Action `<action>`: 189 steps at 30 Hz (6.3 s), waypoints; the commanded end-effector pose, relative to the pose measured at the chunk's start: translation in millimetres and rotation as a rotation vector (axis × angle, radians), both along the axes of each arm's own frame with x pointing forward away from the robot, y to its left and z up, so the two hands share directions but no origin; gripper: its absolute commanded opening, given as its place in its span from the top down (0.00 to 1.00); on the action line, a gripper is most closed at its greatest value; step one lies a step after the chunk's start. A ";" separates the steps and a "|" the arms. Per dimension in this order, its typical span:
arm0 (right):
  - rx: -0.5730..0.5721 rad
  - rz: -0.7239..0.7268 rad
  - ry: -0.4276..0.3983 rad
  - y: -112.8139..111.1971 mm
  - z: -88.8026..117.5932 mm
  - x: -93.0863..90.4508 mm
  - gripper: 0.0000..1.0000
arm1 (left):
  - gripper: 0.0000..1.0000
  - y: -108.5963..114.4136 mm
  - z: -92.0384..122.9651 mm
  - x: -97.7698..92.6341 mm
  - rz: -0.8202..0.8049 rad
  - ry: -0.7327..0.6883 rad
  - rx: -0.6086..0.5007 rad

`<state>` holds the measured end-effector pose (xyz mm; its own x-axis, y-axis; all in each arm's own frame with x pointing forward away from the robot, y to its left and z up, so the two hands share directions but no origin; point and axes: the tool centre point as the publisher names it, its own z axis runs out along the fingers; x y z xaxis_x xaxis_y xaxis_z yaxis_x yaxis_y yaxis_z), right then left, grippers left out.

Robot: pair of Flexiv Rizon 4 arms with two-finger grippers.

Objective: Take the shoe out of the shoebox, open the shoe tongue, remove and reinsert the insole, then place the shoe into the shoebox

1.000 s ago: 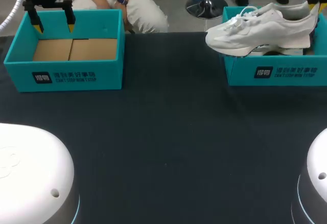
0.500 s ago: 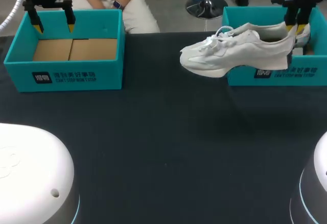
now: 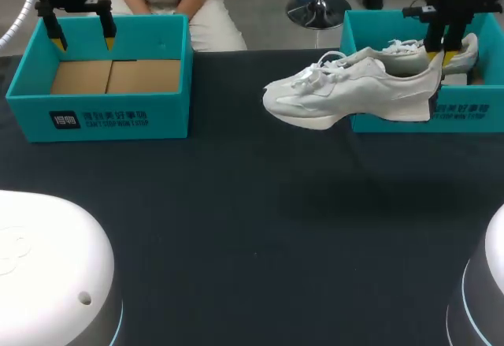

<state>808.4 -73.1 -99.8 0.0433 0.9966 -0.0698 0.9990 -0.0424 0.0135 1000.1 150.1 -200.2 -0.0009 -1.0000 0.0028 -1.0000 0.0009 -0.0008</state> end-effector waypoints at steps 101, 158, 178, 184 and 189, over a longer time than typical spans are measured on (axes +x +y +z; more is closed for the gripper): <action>0.061 0.049 -0.072 82.0 -177.1 -58.9 1.00 | 0.00 -0.1 0.0 0.0 0.000 0.001 0.001; -0.117 0.826 -0.024 81.9 -156.5 -70.9 0.00 | 0.00 -0.1 0.0 0.0 0.000 0.001 0.001; -0.117 0.826 -0.024 81.9 -156.5 -70.9 0.00 | 0.00 -0.1 0.0 0.0 0.000 0.001 0.001; -0.108 1.201 -0.156 56.1 -144.0 -62.7 0.00 | 0.00 -0.1 0.0 0.0 0.000 0.001 0.001; -0.061 1.521 -0.221 36.8 -139.8 -61.6 0.00 | 0.00 -0.1 0.0 0.0 0.000 0.001 0.001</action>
<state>757.2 -13.0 -242.0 -0.8642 0.4561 -0.2123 0.4703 0.8823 -0.0190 1000.1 150.1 -200.2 -0.0010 -1.0000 0.0028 -1.0000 0.0010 -0.0008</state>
